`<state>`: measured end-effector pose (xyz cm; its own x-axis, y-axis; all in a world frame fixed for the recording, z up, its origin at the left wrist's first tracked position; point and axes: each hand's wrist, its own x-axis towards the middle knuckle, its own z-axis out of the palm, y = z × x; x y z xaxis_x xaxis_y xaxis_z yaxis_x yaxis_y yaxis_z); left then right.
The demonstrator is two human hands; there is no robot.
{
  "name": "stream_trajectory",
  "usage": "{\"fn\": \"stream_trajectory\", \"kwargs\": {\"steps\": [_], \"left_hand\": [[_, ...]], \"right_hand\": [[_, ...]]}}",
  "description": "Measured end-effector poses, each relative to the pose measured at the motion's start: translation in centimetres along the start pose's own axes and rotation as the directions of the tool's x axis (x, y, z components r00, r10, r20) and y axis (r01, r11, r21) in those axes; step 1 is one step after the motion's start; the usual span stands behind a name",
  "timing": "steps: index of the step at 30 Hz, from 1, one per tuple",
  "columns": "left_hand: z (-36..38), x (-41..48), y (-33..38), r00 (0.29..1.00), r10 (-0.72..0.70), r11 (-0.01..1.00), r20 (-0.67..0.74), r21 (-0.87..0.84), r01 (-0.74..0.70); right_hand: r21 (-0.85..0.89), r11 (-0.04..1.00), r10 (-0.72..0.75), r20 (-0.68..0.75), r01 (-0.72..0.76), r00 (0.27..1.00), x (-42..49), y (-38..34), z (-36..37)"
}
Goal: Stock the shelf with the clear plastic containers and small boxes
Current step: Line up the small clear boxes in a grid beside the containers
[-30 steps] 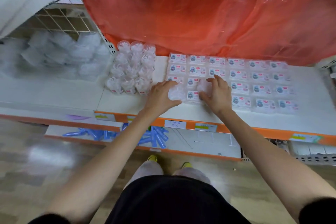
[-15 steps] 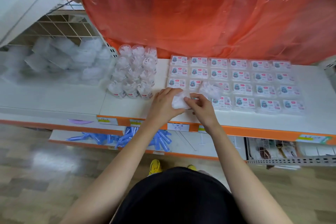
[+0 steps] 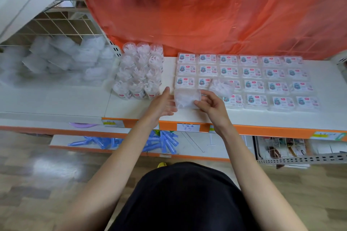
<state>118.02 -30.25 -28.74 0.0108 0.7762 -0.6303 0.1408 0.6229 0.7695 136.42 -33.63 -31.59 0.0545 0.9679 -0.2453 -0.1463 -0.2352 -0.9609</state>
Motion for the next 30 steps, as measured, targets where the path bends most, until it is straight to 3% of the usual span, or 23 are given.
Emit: {"fn": "stream_trajectory", "kwargs": {"steps": [3, 8, 11, 14, 18, 23, 30], "left_hand": [[-0.1, 0.2, 0.3, 0.999, -0.032, 0.999, 0.029, -0.026, 0.032], [-0.2, 1.2, -0.5, 0.997, -0.021, 0.974, 0.077, -0.222, 0.038], [-0.2, 1.3, -1.1, 0.993, 0.076, 0.950, 0.087, -0.308, -0.046], [-0.3, 1.1, -1.6, 0.981, 0.182, 0.924, 0.074, -0.354, -0.144], [-0.5, 1.3, -2.3, 0.959, 0.277, 0.930, 0.057, -0.269, -0.252], [-0.8, 1.3, -2.4, 0.934, 0.354, 0.929, 0.044, -0.133, -0.345], [-1.0, 1.2, -2.9, 0.980, 0.200, 0.955, 0.013, -0.225, -0.192]], "right_hand": [[-0.076, 0.994, -0.073, 0.032, 0.076, 0.997, 0.0, 0.4, 0.1], [-0.083, 0.991, -0.097, 0.084, 0.104, 0.992, -0.2, 1.1, -0.1], [-0.146, 0.983, -0.101, 0.086, 0.112, 0.991, -0.1, 1.5, -0.3], [-0.054, 0.997, -0.063, 0.025, 0.064, 0.998, -0.3, 1.0, 0.1], [0.108, 0.989, 0.112, -0.076, -0.103, 0.991, 0.0, 0.3, 1.2], [0.104, 0.978, 0.190, -0.096, -0.180, 0.977, 0.1, 0.6, 2.4], [0.250, 0.945, 0.256, -0.163, -0.211, 0.953, -0.2, 0.6, 2.8]]}}
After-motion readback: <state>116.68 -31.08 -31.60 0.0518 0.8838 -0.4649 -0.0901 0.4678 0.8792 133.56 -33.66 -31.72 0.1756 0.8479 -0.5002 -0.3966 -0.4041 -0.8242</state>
